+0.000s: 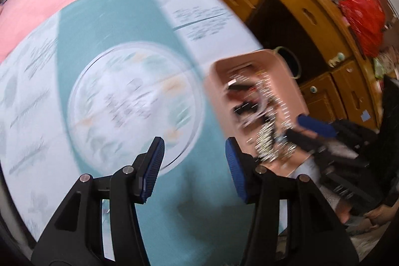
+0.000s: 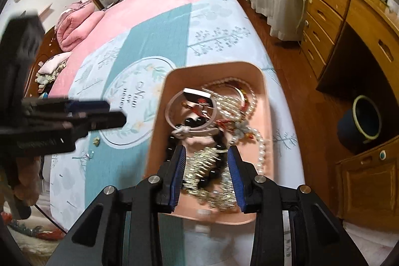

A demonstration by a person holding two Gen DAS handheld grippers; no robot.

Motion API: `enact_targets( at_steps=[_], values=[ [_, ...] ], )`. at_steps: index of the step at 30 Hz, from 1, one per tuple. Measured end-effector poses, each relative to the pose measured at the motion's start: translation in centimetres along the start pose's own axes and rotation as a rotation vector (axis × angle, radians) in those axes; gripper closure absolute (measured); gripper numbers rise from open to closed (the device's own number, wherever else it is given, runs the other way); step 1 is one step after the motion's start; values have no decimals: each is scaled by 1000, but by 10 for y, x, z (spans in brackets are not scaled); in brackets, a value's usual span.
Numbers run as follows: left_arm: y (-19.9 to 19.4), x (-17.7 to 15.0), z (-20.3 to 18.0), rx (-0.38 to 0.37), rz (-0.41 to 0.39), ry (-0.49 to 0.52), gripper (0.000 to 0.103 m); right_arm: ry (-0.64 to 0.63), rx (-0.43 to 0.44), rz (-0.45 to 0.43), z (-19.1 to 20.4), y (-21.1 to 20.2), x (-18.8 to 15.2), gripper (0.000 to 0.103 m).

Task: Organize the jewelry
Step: 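Move the left gripper to the pink-charm ring while the right gripper approaches the gold pendant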

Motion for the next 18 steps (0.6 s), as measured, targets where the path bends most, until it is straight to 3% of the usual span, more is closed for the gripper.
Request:
enact_targets(
  at_steps=[8,18],
  values=[
    [-9,-67,80,72,21,-187,55,-117,38,-27,62,-12,9,68],
    [-6,-127,137,110,35,-311,55,-271,110,53,152,24,-7,68]
  ],
)
Point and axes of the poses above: each gripper's, at about its wrist camera, not at the fingertips, and y roughly the way its jaws point, z to its left, x to its top, the point moved 8 cm from there along y, roughly the way its jaws point, and after that the axes turned 3 degrees about z, right-handed, at the moved point
